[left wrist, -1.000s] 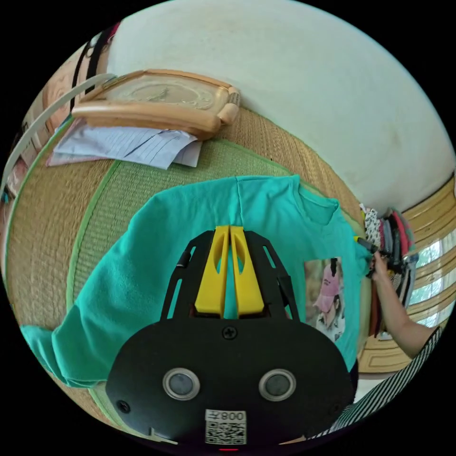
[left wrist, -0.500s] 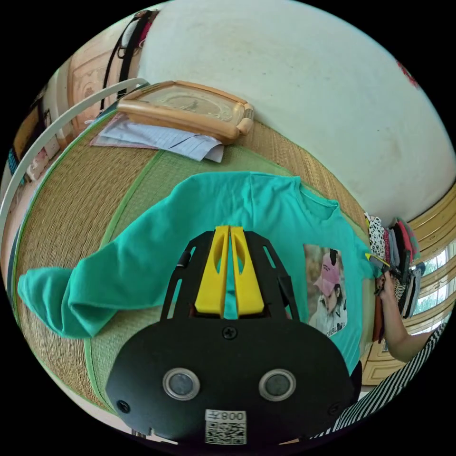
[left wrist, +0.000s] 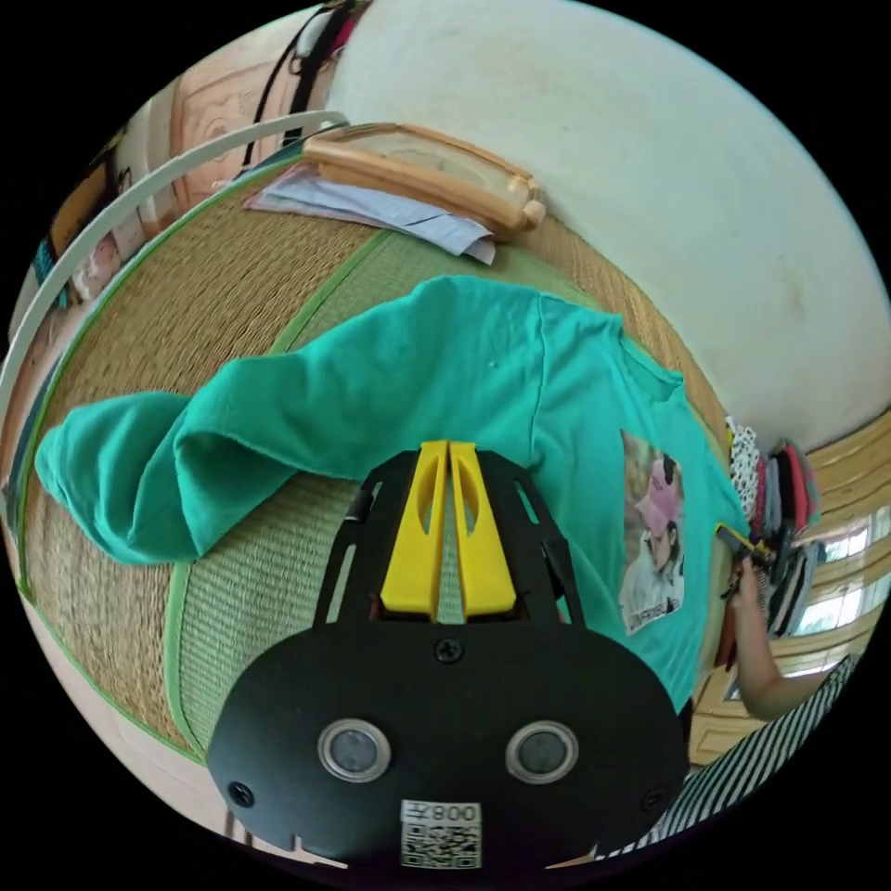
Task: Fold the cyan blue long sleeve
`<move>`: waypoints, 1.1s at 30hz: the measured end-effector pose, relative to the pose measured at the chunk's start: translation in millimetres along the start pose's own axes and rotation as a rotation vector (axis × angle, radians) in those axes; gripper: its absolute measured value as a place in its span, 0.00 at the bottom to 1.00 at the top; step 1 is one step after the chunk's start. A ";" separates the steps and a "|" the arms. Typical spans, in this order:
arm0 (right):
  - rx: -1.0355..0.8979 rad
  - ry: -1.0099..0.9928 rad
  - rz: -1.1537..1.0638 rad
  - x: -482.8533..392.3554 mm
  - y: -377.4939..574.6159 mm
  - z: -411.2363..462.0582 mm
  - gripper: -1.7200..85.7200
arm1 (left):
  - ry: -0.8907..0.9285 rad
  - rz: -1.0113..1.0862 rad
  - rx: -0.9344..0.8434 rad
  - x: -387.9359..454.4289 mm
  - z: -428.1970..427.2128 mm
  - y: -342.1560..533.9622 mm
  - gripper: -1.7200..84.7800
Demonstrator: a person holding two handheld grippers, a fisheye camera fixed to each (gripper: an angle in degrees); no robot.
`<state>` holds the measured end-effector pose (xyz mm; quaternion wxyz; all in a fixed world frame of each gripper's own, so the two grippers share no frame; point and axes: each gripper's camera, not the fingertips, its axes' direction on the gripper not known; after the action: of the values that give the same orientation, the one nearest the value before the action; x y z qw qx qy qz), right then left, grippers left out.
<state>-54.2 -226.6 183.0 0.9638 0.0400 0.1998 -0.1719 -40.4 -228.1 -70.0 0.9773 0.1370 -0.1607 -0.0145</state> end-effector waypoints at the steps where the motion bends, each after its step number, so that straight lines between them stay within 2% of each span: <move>1: -0.028 -0.038 0.014 5.3 2.2 -2.5 0.02 | 0.004 0.001 0.018 -2.2 -8.5 5.8 0.02; 5: 0.024 -0.051 0.007 3.4 15.3 -22.6 0.02 | 0.085 0.066 0.038 1.4 -31.9 27.5 0.02; 8: 0.080 -0.134 -0.044 -16.6 29.7 -44.6 0.02 | 0.178 0.078 -0.027 2.9 -42.1 55.1 0.02; 12: -0.013 -0.161 -0.138 -50.2 73.5 -52.5 0.02 | 0.186 0.051 -0.095 -12.1 -67.1 103.2 0.03; 19: -0.173 -0.377 0.050 -7.8 175.1 -67.2 0.03 | 0.213 -0.110 -0.224 -82.2 -124.4 200.8 0.07; 22: -0.203 -0.452 0.138 7.0 214.0 -79.0 0.03 | 0.162 -0.123 -0.282 -97.5 -139.8 231.4 0.09; 24: -0.215 -0.462 0.169 11.1 234.4 -87.2 0.04 | 0.169 -0.141 -0.282 -106.3 -146.6 244.9 0.10; 26: -0.244 -0.452 0.184 12.4 253.4 -92.3 0.05 | 0.273 -0.172 -0.314 -117.7 -144.3 258.6 0.11; 33: -0.320 -0.495 0.240 8.6 312.2 -100.6 0.09 | 0.329 -0.113 -0.344 -121.4 -157.3 278.9 0.10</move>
<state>24.3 78.1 90.0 0.9906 -0.1319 -0.0226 -0.0280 -109.8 90.4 -175.0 0.9970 -0.0222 0.0136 -0.0735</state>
